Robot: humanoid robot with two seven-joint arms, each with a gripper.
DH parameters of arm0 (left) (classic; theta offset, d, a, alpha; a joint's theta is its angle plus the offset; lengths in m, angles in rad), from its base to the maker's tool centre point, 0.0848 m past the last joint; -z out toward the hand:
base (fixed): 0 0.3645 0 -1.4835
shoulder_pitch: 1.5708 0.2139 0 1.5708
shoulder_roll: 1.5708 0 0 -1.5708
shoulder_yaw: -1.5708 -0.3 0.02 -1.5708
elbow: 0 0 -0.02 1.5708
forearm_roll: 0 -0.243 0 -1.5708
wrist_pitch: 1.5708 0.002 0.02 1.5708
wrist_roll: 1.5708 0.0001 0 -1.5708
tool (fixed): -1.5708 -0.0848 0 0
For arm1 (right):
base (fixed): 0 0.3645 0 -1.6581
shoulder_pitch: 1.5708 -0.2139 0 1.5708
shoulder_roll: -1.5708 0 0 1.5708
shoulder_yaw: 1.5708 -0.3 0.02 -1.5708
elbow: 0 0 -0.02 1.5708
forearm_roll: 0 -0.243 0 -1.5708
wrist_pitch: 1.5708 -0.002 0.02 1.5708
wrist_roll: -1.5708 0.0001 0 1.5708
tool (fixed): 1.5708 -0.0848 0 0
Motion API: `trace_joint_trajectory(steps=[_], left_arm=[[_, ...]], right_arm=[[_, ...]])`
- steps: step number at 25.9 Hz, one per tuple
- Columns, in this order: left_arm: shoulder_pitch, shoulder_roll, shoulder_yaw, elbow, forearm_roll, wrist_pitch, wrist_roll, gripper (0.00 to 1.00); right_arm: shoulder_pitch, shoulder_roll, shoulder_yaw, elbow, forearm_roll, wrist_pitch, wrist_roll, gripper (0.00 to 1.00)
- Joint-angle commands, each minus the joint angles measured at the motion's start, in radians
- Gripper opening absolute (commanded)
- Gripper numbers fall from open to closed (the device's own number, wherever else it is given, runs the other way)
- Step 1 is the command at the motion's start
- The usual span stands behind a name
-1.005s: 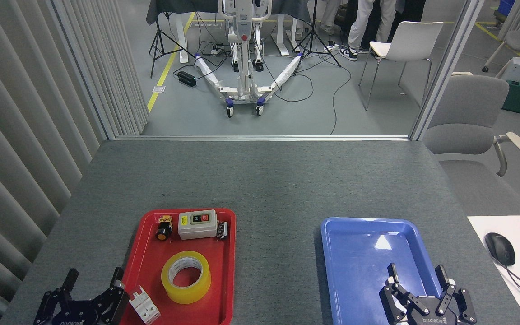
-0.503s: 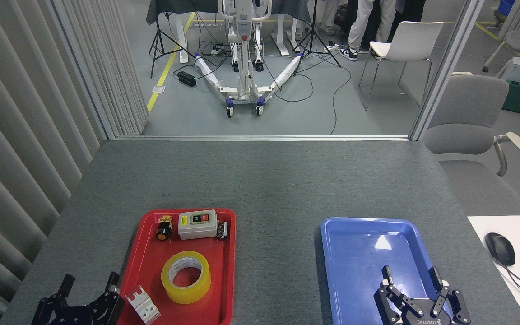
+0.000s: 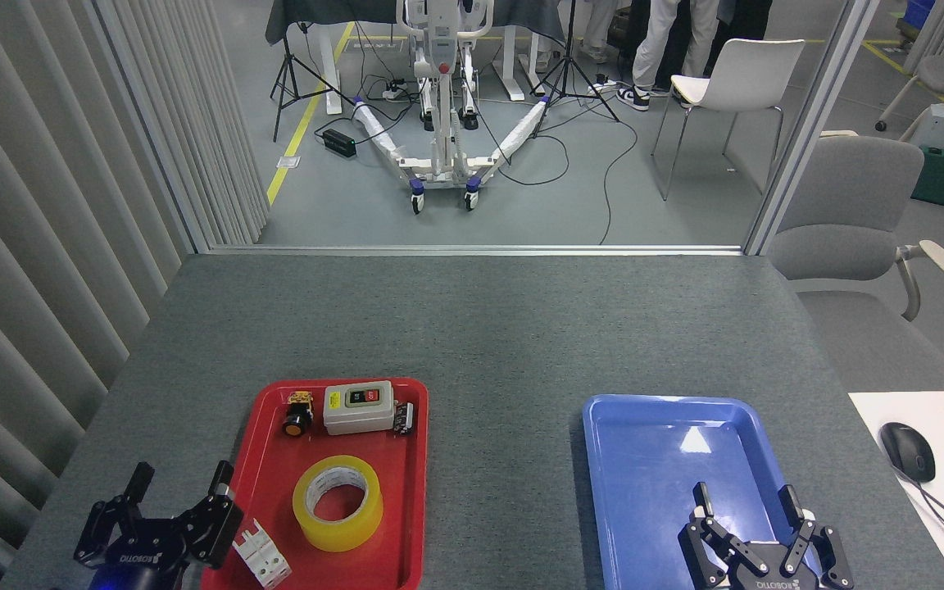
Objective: Place and move tape with both arms
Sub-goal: 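Raise the left hand toward the yellow tape roll in the red tray, then insert the left hand fingers into the yellow tape roll's hole and grip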
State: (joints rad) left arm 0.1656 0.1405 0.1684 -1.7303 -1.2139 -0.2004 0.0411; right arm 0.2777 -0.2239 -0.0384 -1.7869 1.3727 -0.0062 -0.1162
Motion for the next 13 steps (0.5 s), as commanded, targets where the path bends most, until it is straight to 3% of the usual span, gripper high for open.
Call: trace_joint_trajectory(steps=[1, 4, 6, 13], left_arm=[[-0.070, 0.008, -0.050, 0.002, 0.005, 0.098, -0.262, 1.00], [-0.126, 0.014, -0.105, 0.002, 0.024, 0.205, -0.586, 1.00], [-0.166, 0.025, -0.113, 0.002, 0.033, 0.207, -0.719, 1.00], [-0.301, 0.110, -0.245, 0.018, 0.203, 0.188, -0.794, 1.00]], right_arm=[[0.000, -0.002, 0.000, 0.000, 0.000, 0.000, 0.000, 1.00], [0.000, -0.003, 0.000, 0.001, 0.000, 0.000, 0.000, 1.00], [0.000, -0.003, 0.000, 0.001, 0.000, 0.000, 0.000, 1.00], [0.000, -0.002, 0.000, 0.003, -0.001, -0.003, 0.001, 1.00]])
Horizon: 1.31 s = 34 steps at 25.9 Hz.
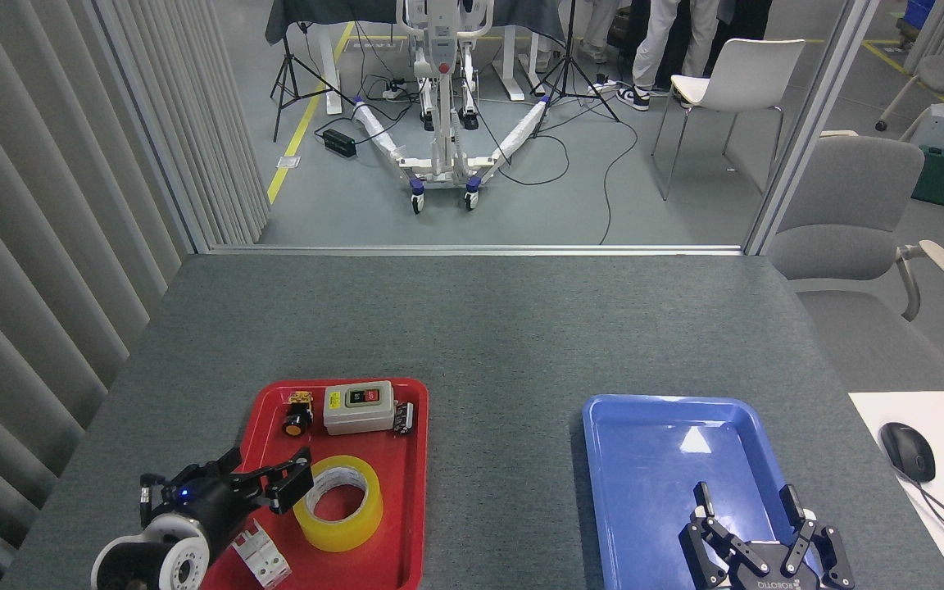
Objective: Place and move tape with both arms
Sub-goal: 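Insert the left hand fingers into the yellow tape roll's hole and grip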
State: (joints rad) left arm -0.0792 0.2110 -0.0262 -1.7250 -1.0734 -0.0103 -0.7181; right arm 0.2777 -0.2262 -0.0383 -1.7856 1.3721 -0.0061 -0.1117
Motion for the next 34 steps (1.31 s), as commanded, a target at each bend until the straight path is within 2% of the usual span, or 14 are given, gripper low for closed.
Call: trace_joint_trajectory(steps=[1, 3, 6, 10, 20, 26, 34], left_arm=[[-0.073, 0.053, -0.067, 0.025, 0.064, -0.002, -0.060, 1.00], [-0.125, 0.079, -0.116, 0.059, 0.064, 0.000, -0.147, 1.00], [-0.231, 0.163, -0.241, 0.147, 0.064, -0.004, -0.273, 1.00], [-0.313, 0.218, -0.354, 0.191, 0.063, -0.002, -0.287, 1.00], [-0.369, 0.199, -0.420, 0.363, 0.061, 0.003, -0.313, 0.99], [-0.435, 0.189, -0.452, 0.441, 0.063, 0.000, -0.492, 0.99], [-0.459, 0.156, -0.475, 0.467, 0.063, -0.004, -0.495, 0.99]], right_arm=[[0.000, 0.001, 0.000, 0.002, -0.001, -0.003, -0.003, 1.00], [0.000, 0.001, 0.000, 0.002, -0.001, -0.003, -0.003, 1.00], [0.002, 0.002, 0.000, 0.002, -0.001, -0.014, -0.003, 1.00], [0.002, 0.005, 0.000, 0.002, -0.001, -0.015, -0.005, 1.00], [0.003, 0.010, 0.000, 0.005, -0.001, -0.020, -0.017, 1.00], [0.003, 0.008, 0.000, 0.006, -0.001, -0.011, -0.016, 1.00], [0.003, 0.010, 0.002, 0.008, -0.001, 0.017, -0.017, 1.00]])
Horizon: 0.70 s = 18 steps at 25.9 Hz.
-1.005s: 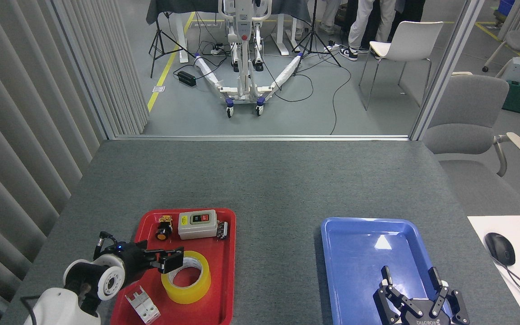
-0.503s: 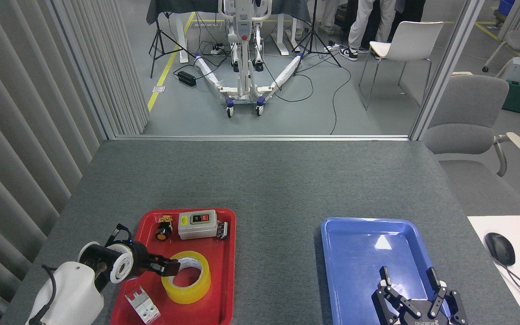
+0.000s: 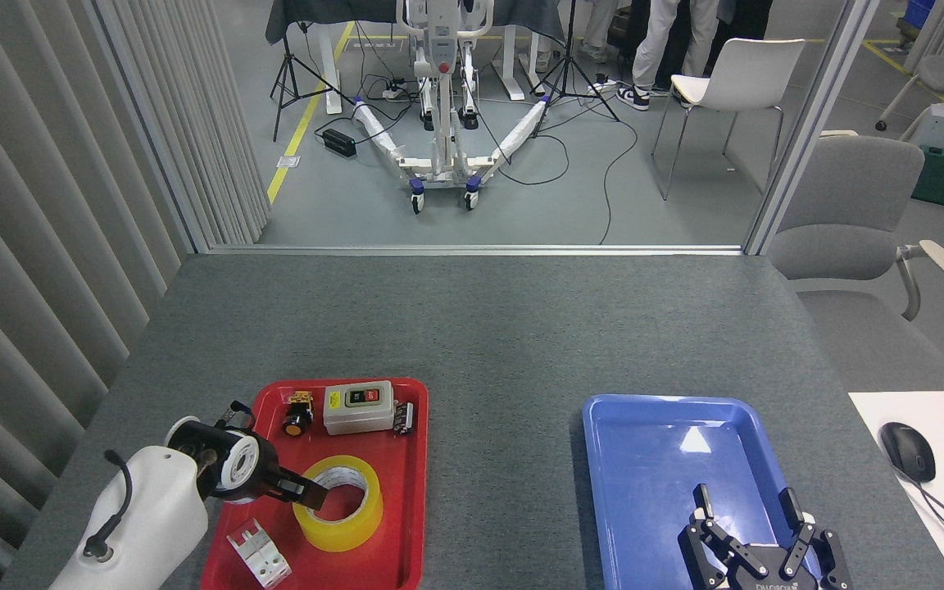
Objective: Place and move tape with both arms
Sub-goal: 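Insert the left hand fingers into the yellow tape roll's hole and grip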
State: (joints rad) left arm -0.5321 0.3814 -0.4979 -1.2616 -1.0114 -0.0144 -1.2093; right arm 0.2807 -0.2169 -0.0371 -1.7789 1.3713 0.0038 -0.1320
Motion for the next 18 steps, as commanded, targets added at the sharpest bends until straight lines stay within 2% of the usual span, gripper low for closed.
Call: trace_joint_trajectory(steps=[1, 4, 11, 15, 18], left_arm=[[-0.006, -0.018, -0.005, 0.007, 0.001, -0.001, -0.004, 0.99], [-0.017, -0.033, -0.013, 0.034, 0.001, -0.001, -0.002, 0.99], [-0.088, -0.071, -0.087, 0.194, 0.001, -0.002, -0.002, 0.96], [-0.092, -0.090, -0.088, 0.231, 0.001, -0.010, -0.001, 0.75], [-0.097, -0.093, -0.087, 0.257, 0.002, -0.050, -0.002, 0.50]], right_arm=[[0.000, 0.001, 0.000, 0.001, 0.000, 0.007, 0.003, 1.00], [0.000, 0.002, 0.000, 0.003, 0.000, 0.007, 0.003, 1.00], [0.000, 0.008, 0.014, 0.003, 0.002, 0.010, 0.003, 1.00], [0.000, 0.008, 0.016, 0.003, 0.002, 0.016, 0.003, 1.00], [0.000, 0.008, 0.016, 0.003, 0.002, 0.016, 0.003, 1.00]])
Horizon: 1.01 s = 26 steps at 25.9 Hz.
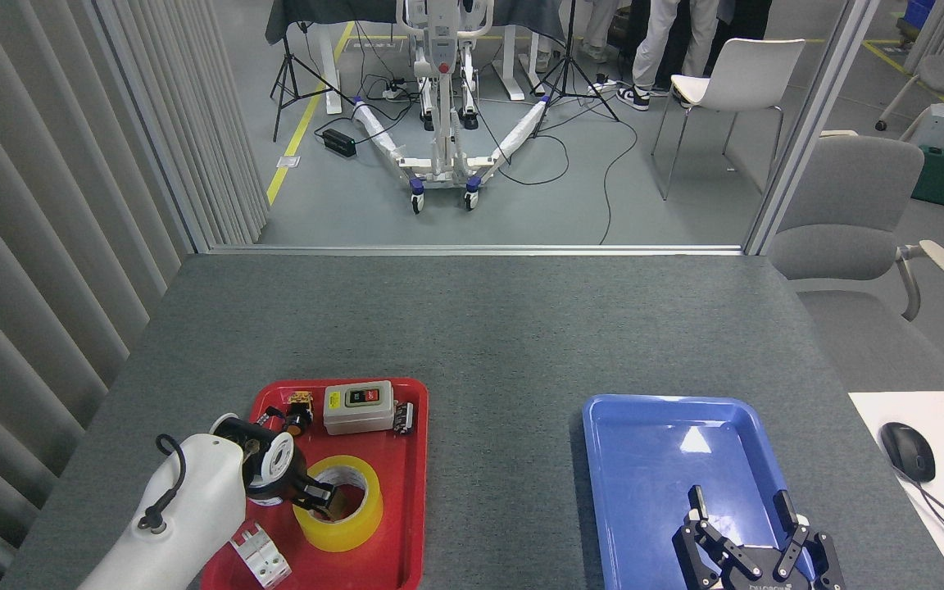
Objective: Place and move tape with both arms
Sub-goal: 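Insert the left hand fingers into the yellow tape roll's hole and grip, then lift the tape roll with the left hand and carry it toward the blue tray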
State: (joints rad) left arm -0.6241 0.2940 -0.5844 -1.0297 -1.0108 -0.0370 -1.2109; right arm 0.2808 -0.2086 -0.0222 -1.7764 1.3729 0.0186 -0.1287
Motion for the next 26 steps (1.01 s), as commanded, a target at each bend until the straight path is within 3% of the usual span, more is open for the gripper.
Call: trace_joint_trajectory(steps=[1, 4, 9, 13, 16, 21, 26], left_arm=[[-0.011, -0.006, 0.002, 0.025, 0.005, -0.049, 0.001, 0.42], [-0.020, -0.012, 0.011, 0.020, 0.040, -0.139, -0.001, 0.00], [-0.022, -0.030, 0.035, 0.007, 0.063, -0.201, 0.005, 0.00], [-0.020, -0.024, 0.071, -0.084, 0.092, -0.231, 0.025, 0.00], [-0.019, -0.015, 0.130, -0.181, 0.258, -0.353, 0.031, 0.00], [0.001, -0.021, 0.163, -0.236, 0.564, -0.748, 0.139, 0.00], [0.149, -0.093, 0.163, -0.236, 0.689, -0.748, 0.185, 0.00]], right_arm=[[-0.002, 0.000, 0.001, 0.000, 0.000, 0.001, 0.000, 1.00], [-0.002, 0.000, 0.001, 0.002, 0.000, 0.001, 0.000, 1.00], [-0.002, 0.003, 0.001, 0.005, 0.003, 0.001, 0.001, 1.00], [-0.002, 0.002, 0.001, 0.005, 0.003, 0.000, 0.001, 1.00], [-0.002, 0.002, 0.001, 0.005, 0.003, 0.000, 0.001, 1.00], [-0.002, 0.002, 0.001, 0.005, 0.003, 0.000, 0.001, 1.00], [-0.002, 0.002, 0.002, 0.005, 0.000, -0.014, 0.004, 1.00]])
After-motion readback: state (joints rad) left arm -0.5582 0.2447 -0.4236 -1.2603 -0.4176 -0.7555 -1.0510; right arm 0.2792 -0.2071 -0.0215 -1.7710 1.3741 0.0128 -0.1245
